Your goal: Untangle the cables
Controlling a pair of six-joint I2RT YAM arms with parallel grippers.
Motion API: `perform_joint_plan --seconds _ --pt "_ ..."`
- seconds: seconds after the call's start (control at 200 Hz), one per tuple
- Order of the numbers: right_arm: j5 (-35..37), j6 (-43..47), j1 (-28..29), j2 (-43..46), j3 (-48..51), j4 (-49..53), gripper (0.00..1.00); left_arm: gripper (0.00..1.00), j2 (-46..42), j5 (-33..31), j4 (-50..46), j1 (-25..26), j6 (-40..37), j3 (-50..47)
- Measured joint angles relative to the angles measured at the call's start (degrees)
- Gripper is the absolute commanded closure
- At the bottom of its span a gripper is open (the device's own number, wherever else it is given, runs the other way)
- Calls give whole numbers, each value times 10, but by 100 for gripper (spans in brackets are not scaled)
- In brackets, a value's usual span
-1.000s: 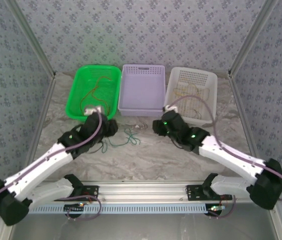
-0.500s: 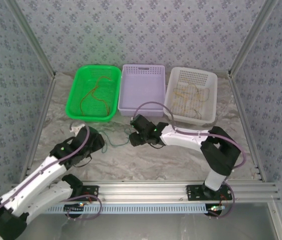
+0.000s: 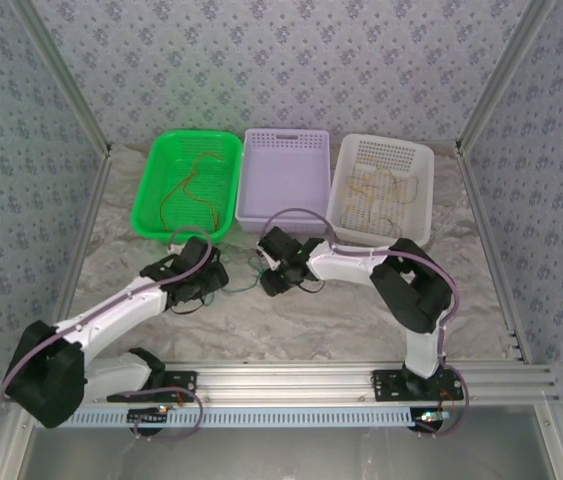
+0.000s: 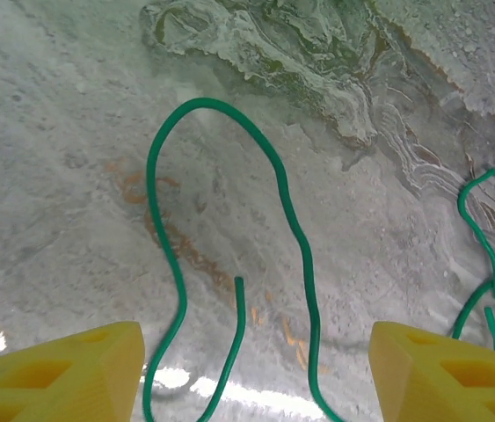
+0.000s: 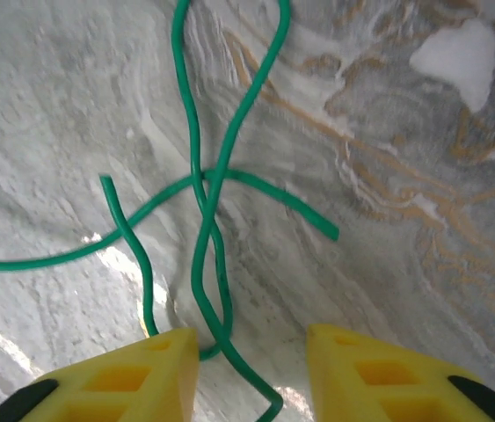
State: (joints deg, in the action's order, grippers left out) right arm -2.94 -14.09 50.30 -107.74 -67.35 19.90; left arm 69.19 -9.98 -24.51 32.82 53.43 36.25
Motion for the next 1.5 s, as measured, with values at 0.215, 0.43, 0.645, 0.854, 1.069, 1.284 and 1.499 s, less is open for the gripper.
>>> perform_joint_plan --seconds 0.215,0.43,0.645,0.854,1.069,1.284,1.499 --pt "-5 2 0 5 0 -10 96 52 74 -10 47 -6 0 0" --pt "-4 2 -22 87 69 -14 100 67 114 -52 79 -6 13 -7" --pt "-11 -4 -81 221 141 -25 100 64 110 -71 98 -5 26 -24" --pt "-26 10 -91 329 200 -59 100 41 26 -74 64 2 20 -17" --pt "-45 33 -82 388 242 -111 100 49 -83 -52 17 49 -31 103" --pt "-60 50 -58 386 235 -134 100 48 -52 -17 34 176 -101 178" --pt "-62 49 -37 363 215 -134 100 52 -7 -7 53 213 -130 178"
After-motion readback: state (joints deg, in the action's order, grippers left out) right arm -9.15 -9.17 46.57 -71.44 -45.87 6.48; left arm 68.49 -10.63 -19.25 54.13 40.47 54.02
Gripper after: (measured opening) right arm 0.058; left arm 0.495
